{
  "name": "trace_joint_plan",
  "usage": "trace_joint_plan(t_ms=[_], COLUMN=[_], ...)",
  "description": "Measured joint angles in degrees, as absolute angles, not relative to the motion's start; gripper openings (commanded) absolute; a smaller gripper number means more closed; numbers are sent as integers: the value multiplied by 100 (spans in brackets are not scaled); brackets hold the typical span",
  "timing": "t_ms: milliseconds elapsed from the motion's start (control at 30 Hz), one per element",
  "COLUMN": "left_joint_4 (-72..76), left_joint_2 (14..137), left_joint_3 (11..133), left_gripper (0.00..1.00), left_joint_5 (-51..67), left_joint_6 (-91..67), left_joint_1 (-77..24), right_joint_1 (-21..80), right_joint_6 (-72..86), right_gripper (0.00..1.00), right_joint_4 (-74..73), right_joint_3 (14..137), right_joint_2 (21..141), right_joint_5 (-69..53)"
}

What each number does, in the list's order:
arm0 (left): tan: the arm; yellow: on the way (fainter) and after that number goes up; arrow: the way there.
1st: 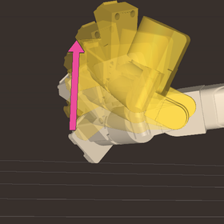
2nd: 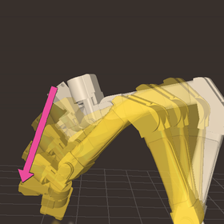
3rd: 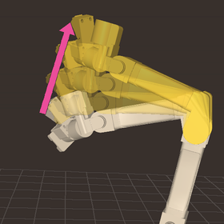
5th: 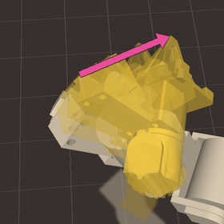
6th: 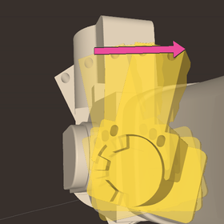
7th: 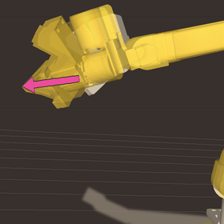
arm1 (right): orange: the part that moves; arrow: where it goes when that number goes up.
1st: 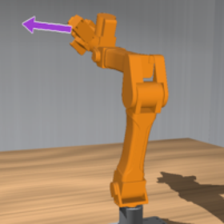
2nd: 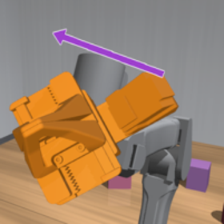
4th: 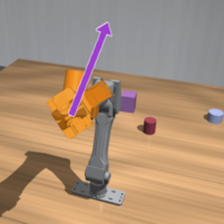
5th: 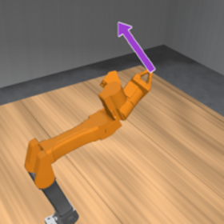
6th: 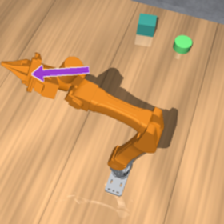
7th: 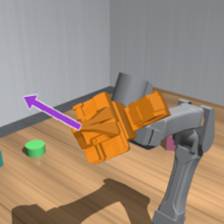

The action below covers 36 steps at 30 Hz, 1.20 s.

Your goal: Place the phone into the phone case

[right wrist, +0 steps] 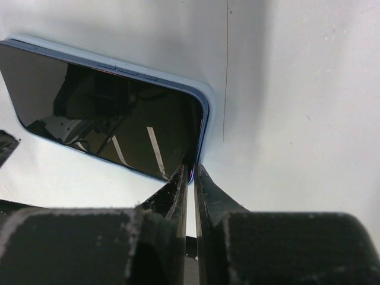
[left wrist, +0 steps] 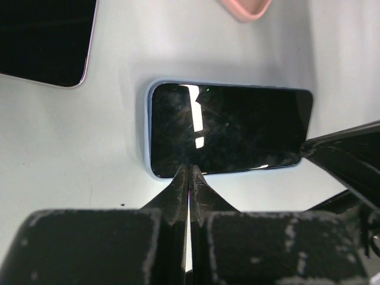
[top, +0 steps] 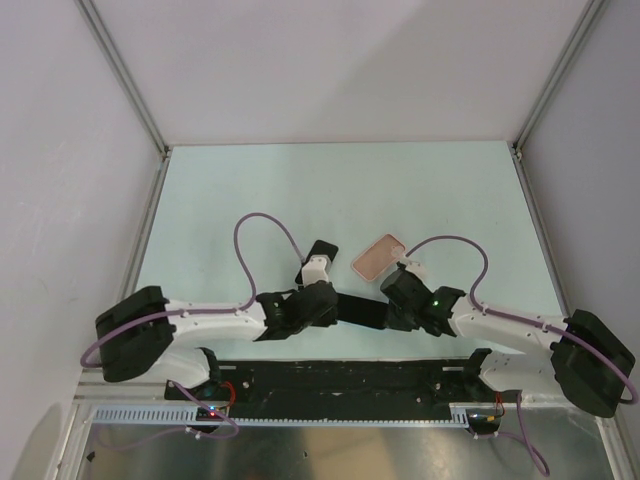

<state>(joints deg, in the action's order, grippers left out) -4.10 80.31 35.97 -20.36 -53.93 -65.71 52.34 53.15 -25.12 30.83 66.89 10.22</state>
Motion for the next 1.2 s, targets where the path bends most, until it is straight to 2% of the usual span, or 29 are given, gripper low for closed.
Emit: trace_joint_plan(t_ms=[100, 333, 500, 700, 1200], left_joint_4=[-438, -561, -596, -528, 381], left_joint_2=[7758, 7271, 7210, 7402, 8342], left_joint_3=[3597, 3590, 3433, 3315, 3100], left_gripper=[0, 0, 0, 0, 0], left_joint_5=[-2088, -2233, -2239, -2226, -2025], left_joint_6=[-5389, -5415, -5575, -5887, -6517], left_joint_1=[-6571, -6573, -6731, -7194, -7402], right_joint_1=[5258, 5380, 5389, 4954, 4215], right_joint_6=[5332, 5349, 5201, 4799, 4082], right_gripper=[12, 32, 37, 38, 30], right_joint_4=[-2510, -2541, -2888, -2777, -1981], right_joint_3=[3083, 3087, 3411, 3809, 3809], right_joint_2=[6711, 6530, 5996, 5876, 7369], right_joint_5=[1055, 1162, 1347, 1542, 1205])
